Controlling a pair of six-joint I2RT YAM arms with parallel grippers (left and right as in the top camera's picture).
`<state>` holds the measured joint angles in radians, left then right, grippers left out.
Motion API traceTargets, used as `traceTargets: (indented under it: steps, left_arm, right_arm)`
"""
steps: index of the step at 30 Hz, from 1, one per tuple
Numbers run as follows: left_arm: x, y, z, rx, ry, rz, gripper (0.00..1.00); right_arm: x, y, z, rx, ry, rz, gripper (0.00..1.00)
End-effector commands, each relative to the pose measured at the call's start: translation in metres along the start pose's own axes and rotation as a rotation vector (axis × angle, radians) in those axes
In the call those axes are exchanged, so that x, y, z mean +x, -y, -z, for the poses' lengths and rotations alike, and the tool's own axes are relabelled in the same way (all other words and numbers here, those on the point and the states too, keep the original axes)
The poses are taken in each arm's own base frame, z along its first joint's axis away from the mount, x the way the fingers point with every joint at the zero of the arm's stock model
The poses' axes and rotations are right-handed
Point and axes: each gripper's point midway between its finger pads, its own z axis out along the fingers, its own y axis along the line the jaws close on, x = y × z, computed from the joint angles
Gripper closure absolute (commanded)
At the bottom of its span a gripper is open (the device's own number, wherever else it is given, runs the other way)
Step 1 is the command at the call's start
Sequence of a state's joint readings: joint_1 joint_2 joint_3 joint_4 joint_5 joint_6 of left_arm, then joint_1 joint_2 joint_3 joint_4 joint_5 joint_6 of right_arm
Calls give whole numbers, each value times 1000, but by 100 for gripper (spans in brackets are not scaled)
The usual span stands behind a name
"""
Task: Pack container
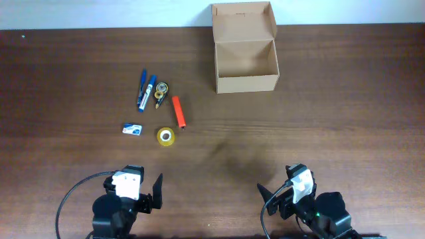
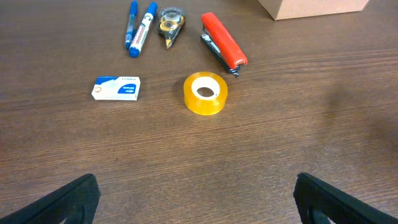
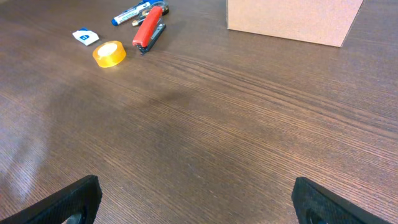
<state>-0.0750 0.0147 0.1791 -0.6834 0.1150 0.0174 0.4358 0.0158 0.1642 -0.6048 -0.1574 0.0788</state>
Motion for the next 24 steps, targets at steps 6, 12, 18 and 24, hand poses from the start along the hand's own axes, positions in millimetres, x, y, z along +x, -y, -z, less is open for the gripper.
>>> traceTargets:
  steps: [6,12,18,24]
  left_arm:
    - [0,-3,0,-13,5,5,0]
    - [0,-3,0,-13,5,5,0]
    - [0,-3,0,-13,5,5,1]
    - [0,-3,0,-13,5,5,0]
  right_arm:
    - [0,1,-1,5,8,2,1]
    - [0,0,-1,3,10,2,1]
    - [-10,-4,0,-22,50,5,1]
    - [-26,-9,1,-55,108,-169,1]
